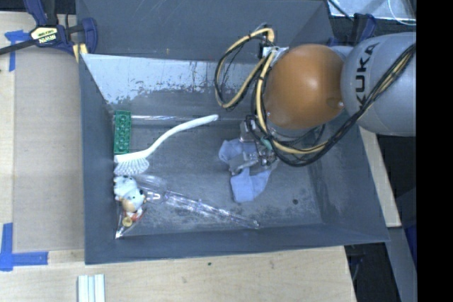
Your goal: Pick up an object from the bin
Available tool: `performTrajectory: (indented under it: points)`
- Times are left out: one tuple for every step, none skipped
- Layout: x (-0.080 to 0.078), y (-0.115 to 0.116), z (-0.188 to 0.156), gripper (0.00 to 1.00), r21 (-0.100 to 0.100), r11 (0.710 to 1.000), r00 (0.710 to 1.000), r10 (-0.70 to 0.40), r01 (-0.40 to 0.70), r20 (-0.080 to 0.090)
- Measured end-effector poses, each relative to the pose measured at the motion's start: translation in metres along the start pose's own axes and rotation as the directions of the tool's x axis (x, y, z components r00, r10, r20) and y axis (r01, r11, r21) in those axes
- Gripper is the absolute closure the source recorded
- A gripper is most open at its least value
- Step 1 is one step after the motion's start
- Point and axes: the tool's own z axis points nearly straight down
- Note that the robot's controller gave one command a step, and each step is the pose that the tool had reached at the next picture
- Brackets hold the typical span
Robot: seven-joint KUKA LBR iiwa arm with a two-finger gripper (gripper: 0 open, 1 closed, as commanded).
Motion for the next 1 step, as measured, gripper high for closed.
performTrajectory:
  points:
    - [-0.0003,0.0028,-0.0202,1.0,-0.009,1.0,1.0,0.0,0.0,0.001]
